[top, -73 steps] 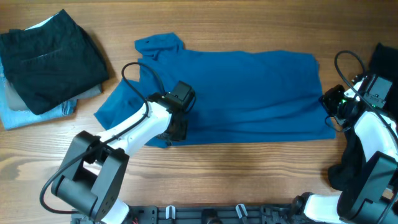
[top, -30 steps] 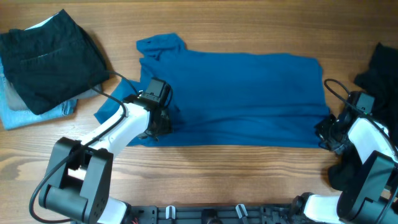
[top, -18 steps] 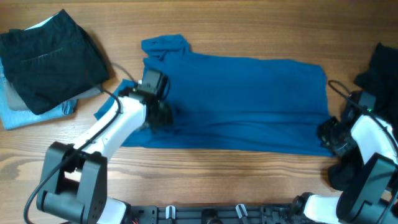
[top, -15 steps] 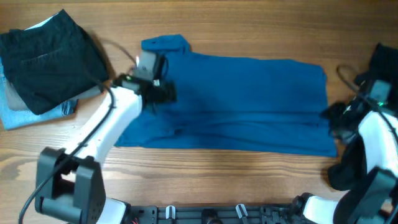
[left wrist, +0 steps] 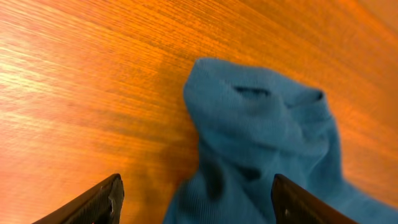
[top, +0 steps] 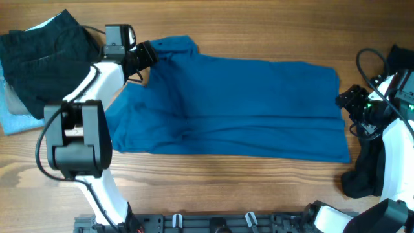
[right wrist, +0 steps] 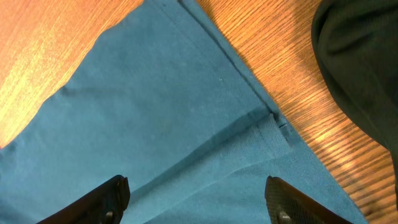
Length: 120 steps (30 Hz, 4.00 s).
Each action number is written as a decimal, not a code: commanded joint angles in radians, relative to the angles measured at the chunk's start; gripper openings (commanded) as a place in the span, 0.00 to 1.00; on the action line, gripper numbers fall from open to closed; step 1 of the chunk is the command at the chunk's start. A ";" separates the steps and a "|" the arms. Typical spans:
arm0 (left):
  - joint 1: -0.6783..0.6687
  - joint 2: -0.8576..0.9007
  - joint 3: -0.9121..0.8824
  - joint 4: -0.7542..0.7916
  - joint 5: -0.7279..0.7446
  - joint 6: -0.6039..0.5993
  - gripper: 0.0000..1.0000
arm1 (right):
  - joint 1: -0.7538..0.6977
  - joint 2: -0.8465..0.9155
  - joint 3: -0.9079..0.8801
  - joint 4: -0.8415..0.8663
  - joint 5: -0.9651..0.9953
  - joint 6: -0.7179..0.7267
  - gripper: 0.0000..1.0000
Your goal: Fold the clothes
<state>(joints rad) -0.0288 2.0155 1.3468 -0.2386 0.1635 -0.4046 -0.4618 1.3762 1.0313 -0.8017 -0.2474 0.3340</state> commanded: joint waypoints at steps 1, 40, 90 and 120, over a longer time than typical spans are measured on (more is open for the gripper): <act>0.042 0.113 0.062 0.145 0.188 -0.137 0.76 | -0.003 0.008 0.001 -0.006 -0.016 -0.020 0.75; 0.004 0.051 0.081 -0.011 0.424 -0.150 0.04 | 0.117 0.476 0.001 0.861 -0.017 -0.071 0.74; 0.132 -0.633 0.079 -1.006 0.376 0.106 0.04 | 0.087 0.191 0.010 0.179 0.449 -0.068 0.09; 0.132 -0.628 0.079 -1.126 0.183 0.106 0.31 | 0.087 0.191 0.009 -0.022 0.303 -0.080 0.52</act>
<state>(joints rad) 0.0978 1.3891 1.4261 -1.4090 0.3595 -0.3080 -0.3702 1.5929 1.0382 -0.8257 0.1799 0.2604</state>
